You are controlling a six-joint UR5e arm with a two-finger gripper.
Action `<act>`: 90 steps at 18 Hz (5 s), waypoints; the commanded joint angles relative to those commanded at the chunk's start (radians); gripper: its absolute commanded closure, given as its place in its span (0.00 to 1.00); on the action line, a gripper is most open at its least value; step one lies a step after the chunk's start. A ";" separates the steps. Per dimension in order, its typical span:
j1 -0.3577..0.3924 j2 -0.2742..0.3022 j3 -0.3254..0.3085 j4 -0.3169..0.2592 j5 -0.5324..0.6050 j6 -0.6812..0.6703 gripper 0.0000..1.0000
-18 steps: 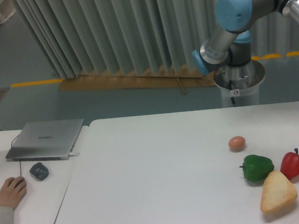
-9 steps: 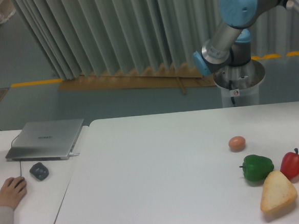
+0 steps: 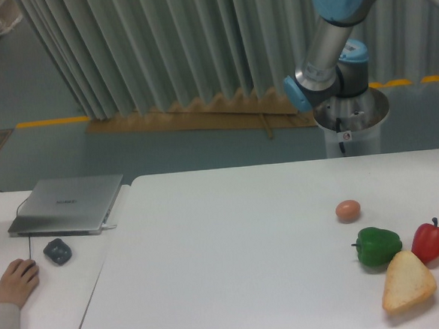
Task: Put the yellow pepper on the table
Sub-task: 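Bring the yellow pepper in the gripper over the table beside the red pepper, then lower the held yellow pepper onto the table beside the green pepper, then open the gripper and lift it up off the yellow pepper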
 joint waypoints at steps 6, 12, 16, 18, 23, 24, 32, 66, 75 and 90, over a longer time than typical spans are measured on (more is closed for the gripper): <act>-0.040 0.114 -0.106 -0.020 -0.052 0.000 0.40; -0.133 0.152 -0.134 -0.058 -0.019 0.000 0.41; -0.224 0.140 -0.160 -0.064 0.176 0.009 0.40; -0.248 0.131 -0.167 -0.066 0.236 0.049 0.40; -0.253 0.164 -0.238 -0.064 0.239 0.138 0.41; -0.255 0.169 -0.241 -0.066 0.241 0.140 0.41; -0.318 0.181 -0.253 -0.115 0.308 0.186 0.41; -0.374 0.120 -0.233 -0.040 0.428 0.160 0.00; -0.368 0.124 -0.206 -0.041 0.350 0.100 0.00; -0.399 0.316 -0.160 -0.205 0.104 0.080 0.00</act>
